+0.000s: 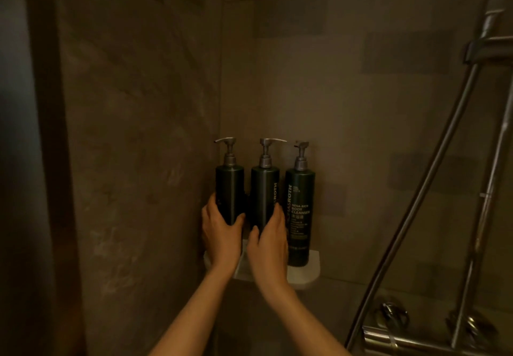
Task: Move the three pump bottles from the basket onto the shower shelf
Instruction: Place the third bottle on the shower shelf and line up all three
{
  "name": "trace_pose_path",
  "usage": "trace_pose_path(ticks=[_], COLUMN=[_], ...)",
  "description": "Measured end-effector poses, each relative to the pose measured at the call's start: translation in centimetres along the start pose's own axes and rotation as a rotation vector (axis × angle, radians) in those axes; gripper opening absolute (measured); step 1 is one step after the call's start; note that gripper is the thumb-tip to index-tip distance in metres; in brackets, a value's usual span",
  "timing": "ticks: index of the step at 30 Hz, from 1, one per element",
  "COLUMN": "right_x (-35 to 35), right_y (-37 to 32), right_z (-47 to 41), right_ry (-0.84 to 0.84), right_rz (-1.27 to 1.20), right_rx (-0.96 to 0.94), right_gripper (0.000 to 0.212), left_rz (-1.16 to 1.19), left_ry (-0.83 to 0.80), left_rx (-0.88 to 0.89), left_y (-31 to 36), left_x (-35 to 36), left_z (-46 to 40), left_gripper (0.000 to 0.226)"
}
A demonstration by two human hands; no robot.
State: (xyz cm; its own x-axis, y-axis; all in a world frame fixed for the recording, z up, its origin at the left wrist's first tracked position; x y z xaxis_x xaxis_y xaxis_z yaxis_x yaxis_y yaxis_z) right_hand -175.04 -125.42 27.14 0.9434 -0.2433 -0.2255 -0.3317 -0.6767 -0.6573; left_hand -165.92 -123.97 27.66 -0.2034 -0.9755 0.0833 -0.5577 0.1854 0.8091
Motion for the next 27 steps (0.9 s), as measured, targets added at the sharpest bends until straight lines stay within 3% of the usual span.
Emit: trace_pose_path(ticks=[10,18,27], right_x=[2.3,2.9,1.9], right_y=[-0.8,-1.4,-1.3], right_z=[-2.9,-3.0,-2.9], right_ry=[0.046,0.046,0.074], right_rz=[-0.032,-0.226,-0.166], right_rx=[0.19,0.261,0.202], right_gripper=[0.075,0.075,0.082], left_rz=[-0.07,-0.03,-0.016], left_ry=[0.038,-0.023,-0.092], left_rx=[0.051,0.055,0.027], left_y=[-0.5,-0.9,-1.2], left_x=[-0.9,-1.4,-1.2], left_z=[-0.3,0.0,-0.5], left_gripper=[0.076,0.08,0.086])
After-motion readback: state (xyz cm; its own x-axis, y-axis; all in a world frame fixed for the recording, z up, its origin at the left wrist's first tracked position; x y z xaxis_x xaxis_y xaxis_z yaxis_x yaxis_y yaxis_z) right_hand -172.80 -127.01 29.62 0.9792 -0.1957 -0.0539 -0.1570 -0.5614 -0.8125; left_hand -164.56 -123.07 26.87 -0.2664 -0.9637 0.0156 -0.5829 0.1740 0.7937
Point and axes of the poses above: each hand's wrist, its own z-axis away from the middle knuckle, its own x-axis out of the palm, y = z × x, the point moved 1 cm from there along -z, towards the middle knuckle, and after that the axes turned 13 degrees about y, right-handed, at the moved point
